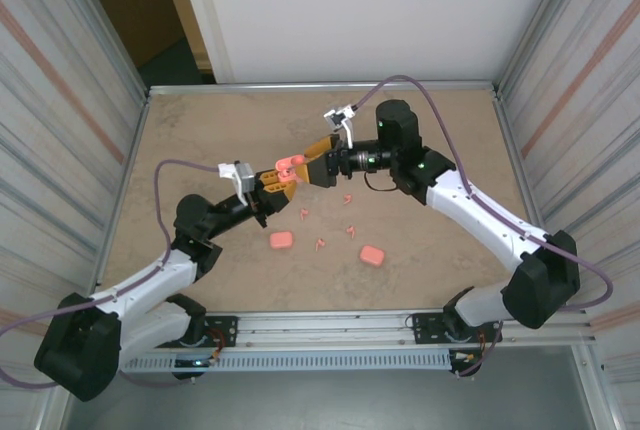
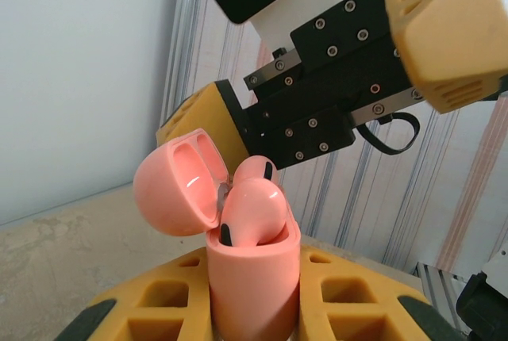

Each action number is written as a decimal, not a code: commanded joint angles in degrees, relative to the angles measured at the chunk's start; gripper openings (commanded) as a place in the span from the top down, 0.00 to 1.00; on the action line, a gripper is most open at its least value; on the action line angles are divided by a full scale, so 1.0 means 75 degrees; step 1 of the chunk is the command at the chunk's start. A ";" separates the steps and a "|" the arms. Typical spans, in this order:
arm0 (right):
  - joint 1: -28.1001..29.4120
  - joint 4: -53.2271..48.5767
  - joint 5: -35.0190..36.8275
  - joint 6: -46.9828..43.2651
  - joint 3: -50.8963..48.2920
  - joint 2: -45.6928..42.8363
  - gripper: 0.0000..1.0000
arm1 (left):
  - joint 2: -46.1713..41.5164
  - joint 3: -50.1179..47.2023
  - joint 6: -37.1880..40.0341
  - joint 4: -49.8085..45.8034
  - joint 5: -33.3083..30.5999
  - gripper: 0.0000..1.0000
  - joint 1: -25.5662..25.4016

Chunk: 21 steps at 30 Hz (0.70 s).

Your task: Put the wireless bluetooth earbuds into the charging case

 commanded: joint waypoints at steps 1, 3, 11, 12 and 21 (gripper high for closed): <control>0.0074 0.0155 -0.0441 0.0016 0.0314 0.0104 0.07 | 0.0036 0.0236 -0.0033 0.0330 0.0140 1.00 -0.0054; 0.0086 0.0192 -0.0529 0.0044 0.0341 0.0116 0.09 | 0.0052 0.0248 -0.0032 0.0314 0.0117 1.00 -0.0051; 0.0159 0.0193 -0.0767 0.0027 0.0408 0.0101 0.22 | 0.0132 0.0353 -0.0038 0.0164 0.0005 1.00 -0.0057; 0.0157 0.0187 -0.0769 0.0018 0.0408 0.0087 0.24 | 0.0153 0.0371 -0.0040 0.0151 0.0002 1.00 -0.0057; 0.0158 0.0134 -0.0687 -0.0212 0.0297 -0.0180 0.31 | 0.0282 0.0459 -0.0082 0.0057 -0.0024 1.00 -0.0054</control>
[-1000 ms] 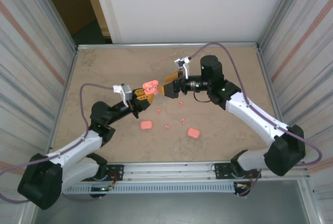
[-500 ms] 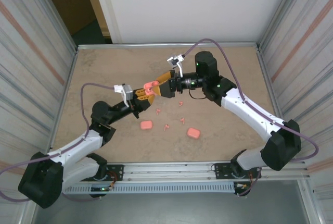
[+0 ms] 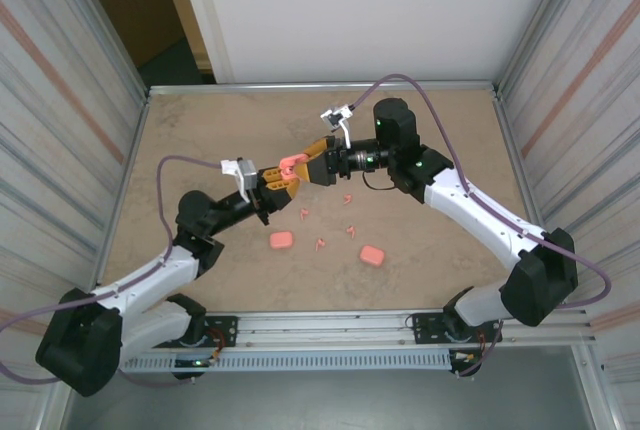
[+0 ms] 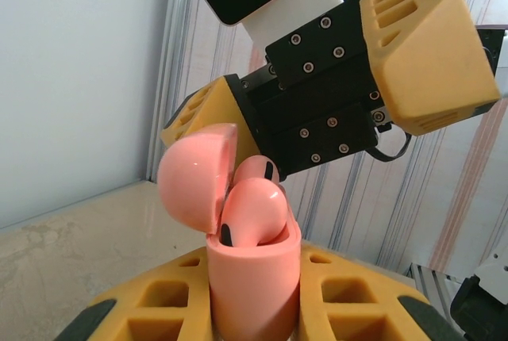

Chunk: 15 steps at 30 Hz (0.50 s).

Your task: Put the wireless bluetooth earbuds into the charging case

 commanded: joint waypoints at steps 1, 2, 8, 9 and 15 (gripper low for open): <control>0.0112 0.0091 -0.0358 -0.0179 0.0161 -0.0322 0.31 | 0.0095 0.0214 -0.0062 0.0043 -0.0123 1.00 -0.0007; 0.0110 0.0091 -0.0347 -0.0210 0.0134 -0.0353 0.31 | 0.0105 0.0214 -0.0065 0.0042 -0.0129 1.00 -0.0005; 0.0085 0.0034 -0.0193 -0.0333 -0.0049 -0.0561 0.31 | 0.0136 0.0210 -0.0066 0.0042 -0.0137 1.00 -0.0008; 0.0080 0.0010 -0.0176 -0.0340 -0.0063 -0.0566 0.31 | 0.0131 0.0224 -0.0068 0.0042 -0.0135 1.00 -0.0004; -0.0057 -0.0102 0.0114 -0.0393 -0.0149 -0.0711 0.31 | 0.0111 0.0226 -0.0077 -0.0015 -0.0123 1.00 -0.0006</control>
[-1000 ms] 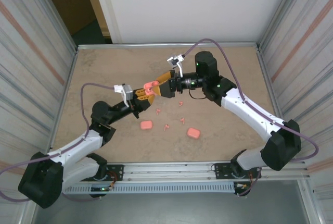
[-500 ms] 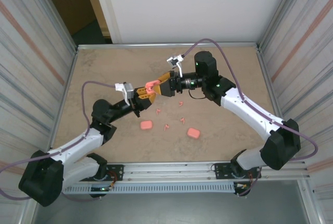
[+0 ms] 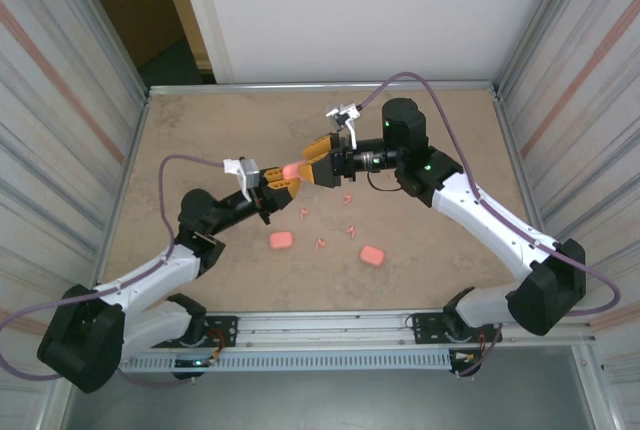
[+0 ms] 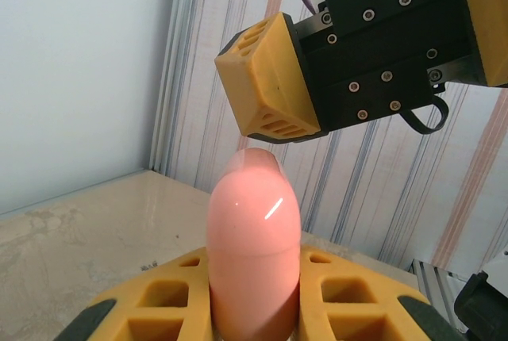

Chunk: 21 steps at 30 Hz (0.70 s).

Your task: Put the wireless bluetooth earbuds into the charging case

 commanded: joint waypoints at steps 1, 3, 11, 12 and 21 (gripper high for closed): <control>-0.0098 -0.0042 0.0185 -0.0149 -0.0190 -0.0311 0.31 | -0.0043 0.0226 -0.0040 0.0020 -0.0080 1.00 -0.0006; -0.0243 0.0123 0.0392 -0.0030 -0.0375 -0.0453 0.31 | -0.0047 0.0299 0.0004 -0.0196 -0.0078 1.00 -0.0004; -0.0912 0.0257 0.1752 0.0231 -0.1248 -0.1162 0.30 | 0.0098 0.0938 0.0301 -0.2115 -0.0338 1.00 0.0196; -0.1005 0.0253 0.1944 0.0272 -0.1385 -0.1260 0.30 | 0.0174 0.0996 0.0230 -0.2310 -0.0308 1.00 0.0331; -0.1332 -0.0781 0.4697 -0.0102 -0.2102 -0.2004 0.28 | 0.1511 0.1591 -0.0301 -0.3325 0.0844 1.00 0.2233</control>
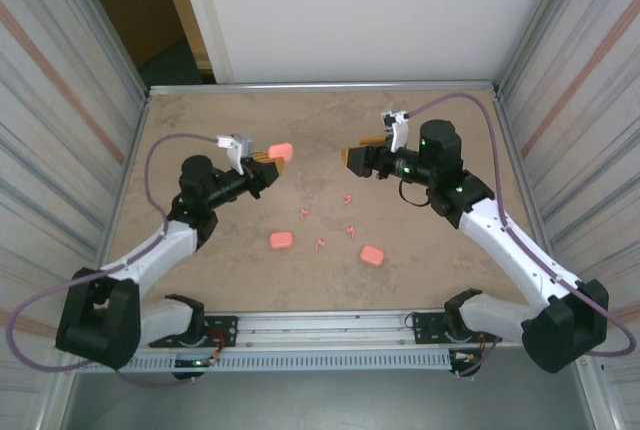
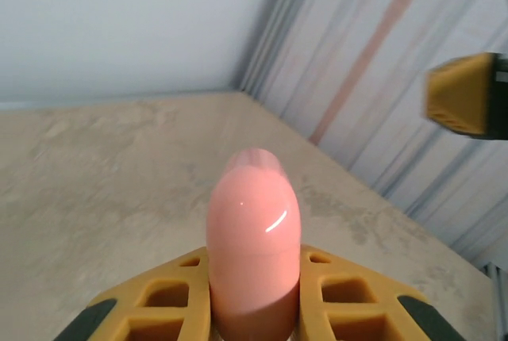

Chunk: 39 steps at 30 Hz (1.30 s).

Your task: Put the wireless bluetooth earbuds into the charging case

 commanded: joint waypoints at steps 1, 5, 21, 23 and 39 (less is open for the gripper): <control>-0.0076 -0.0389 0.1349 -0.0240 -0.0223 -0.0374 0.27 | 0.0570 0.0383 -0.0361 -0.0393 0.0791 1.00 0.0634; -0.0256 -0.0401 0.1634 -0.0159 -0.0528 -0.0605 0.24 | 0.1642 0.0825 -0.0901 -0.0566 0.1401 1.00 0.1414; -0.0735 -0.0807 0.1840 -0.0041 -0.0976 -0.1311 0.15 | 0.4557 0.3528 0.0242 -0.3990 0.1742 1.00 0.1878; -0.0751 -0.0843 0.1852 -0.0049 -0.1026 -0.1366 0.15 | 0.4759 0.3690 0.0306 -0.4242 0.1738 1.00 0.1879; -0.0809 -0.0998 0.1864 -0.0133 -0.1022 -0.1454 0.15 | 0.5474 0.3894 0.0636 -0.4829 0.1084 0.88 0.1874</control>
